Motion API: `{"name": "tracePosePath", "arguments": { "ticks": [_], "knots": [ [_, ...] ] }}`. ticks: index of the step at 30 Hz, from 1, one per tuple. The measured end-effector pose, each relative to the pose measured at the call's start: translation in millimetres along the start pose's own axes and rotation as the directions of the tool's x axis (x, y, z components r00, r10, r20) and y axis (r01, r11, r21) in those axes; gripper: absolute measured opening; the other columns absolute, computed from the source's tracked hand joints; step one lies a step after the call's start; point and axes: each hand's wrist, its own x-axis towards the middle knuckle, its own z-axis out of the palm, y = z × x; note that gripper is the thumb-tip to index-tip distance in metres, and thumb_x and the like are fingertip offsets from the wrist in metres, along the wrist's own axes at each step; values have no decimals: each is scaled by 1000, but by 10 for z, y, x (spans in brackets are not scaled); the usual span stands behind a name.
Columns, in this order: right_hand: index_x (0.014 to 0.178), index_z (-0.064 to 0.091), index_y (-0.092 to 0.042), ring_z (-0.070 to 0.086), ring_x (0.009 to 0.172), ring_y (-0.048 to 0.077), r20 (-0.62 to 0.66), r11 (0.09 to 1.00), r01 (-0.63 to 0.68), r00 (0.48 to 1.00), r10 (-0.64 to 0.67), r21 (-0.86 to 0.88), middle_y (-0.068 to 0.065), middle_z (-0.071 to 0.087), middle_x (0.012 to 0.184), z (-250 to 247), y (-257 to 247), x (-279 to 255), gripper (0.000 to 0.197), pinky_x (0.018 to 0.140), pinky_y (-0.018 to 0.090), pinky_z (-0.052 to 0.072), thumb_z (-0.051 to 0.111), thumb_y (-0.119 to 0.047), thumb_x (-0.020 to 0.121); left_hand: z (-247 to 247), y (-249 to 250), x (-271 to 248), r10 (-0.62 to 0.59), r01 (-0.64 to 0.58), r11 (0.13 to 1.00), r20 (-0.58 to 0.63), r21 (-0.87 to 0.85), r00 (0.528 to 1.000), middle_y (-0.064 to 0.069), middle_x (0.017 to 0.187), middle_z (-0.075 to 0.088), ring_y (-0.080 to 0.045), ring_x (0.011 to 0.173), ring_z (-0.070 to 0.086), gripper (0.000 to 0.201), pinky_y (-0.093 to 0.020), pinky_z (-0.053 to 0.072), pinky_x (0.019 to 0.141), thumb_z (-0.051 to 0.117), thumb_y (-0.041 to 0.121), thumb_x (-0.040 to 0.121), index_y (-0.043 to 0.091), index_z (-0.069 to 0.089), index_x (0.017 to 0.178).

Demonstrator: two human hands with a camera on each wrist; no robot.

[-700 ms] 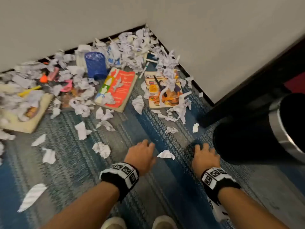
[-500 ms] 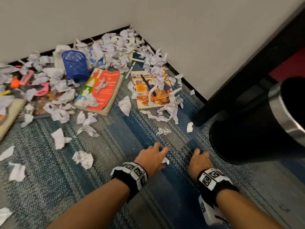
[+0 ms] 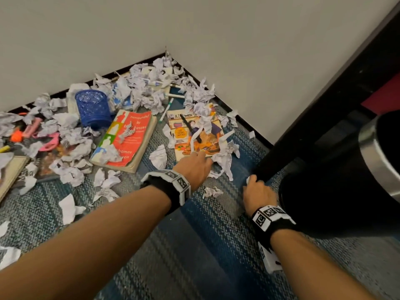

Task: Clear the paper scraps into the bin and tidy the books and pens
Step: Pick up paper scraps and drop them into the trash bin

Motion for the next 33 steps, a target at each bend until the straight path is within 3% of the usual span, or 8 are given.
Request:
{"name": "tracePosePath", "arguments": {
  "ticks": [4,7,11,14,17,26,29,33],
  "knots": [
    [117,42,-10,62,96,33,-69,997,81,994,-81,-3,14,52,116,21,5,18,20,63,35,36,36,-18,100,225,174,80,-178,179,983,-53,23,983,-20,131,37,-32,112,41,25,-42,44,90,33,11,98,2,49,115],
    [101,49,-6,57,90,34,-309,959,216,939,-152,185,14,46,109,-90,-43,48,18,61,37,42,46,-21,94,449,301,87,-204,197,979,-152,-61,967,-13,122,42,-28,106,42,38,-44,44,86,29,37,100,7,50,110],
    [102,50,3,52,111,35,-474,867,377,858,-195,326,22,38,133,-191,-257,285,30,88,39,51,37,-24,94,663,309,96,-124,126,992,-142,7,982,-13,131,40,-30,112,42,70,-46,39,86,32,72,87,9,49,113],
    [106,48,2,36,131,39,-410,861,367,888,-210,353,27,23,148,-180,-429,502,27,105,45,39,43,-23,98,827,222,126,-148,146,989,-124,-25,981,-13,142,35,-31,118,41,61,-44,40,85,37,64,90,11,45,120],
    [118,46,0,24,140,39,-241,886,318,939,-245,337,23,18,154,-111,-523,658,40,108,58,31,46,-34,97,903,115,140,-135,132,991,-168,-28,977,-9,119,51,-27,95,49,41,-39,47,65,36,47,93,13,41,115],
    [110,51,5,47,103,40,-263,923,312,931,-252,223,25,51,113,-61,-425,708,34,87,46,38,56,-24,94,804,-141,231,-91,79,978,-54,-195,994,-12,104,48,-33,74,60,23,-43,48,56,34,23,104,12,35,123],
    [116,46,0,50,103,42,-264,917,238,952,-154,321,24,52,115,-114,-404,739,32,87,47,41,55,-19,92,564,-241,216,-203,168,962,-151,-215,967,-6,96,54,-30,78,60,33,-37,44,57,31,38,103,12,51,106],
    [140,31,-16,56,94,44,-272,867,213,958,-95,450,19,40,128,-230,-472,668,49,78,45,46,49,-16,95,416,-452,183,-368,316,927,-329,-203,870,-9,103,49,-28,96,48,19,-36,39,74,47,25,94,11,57,87]
  ]
}}
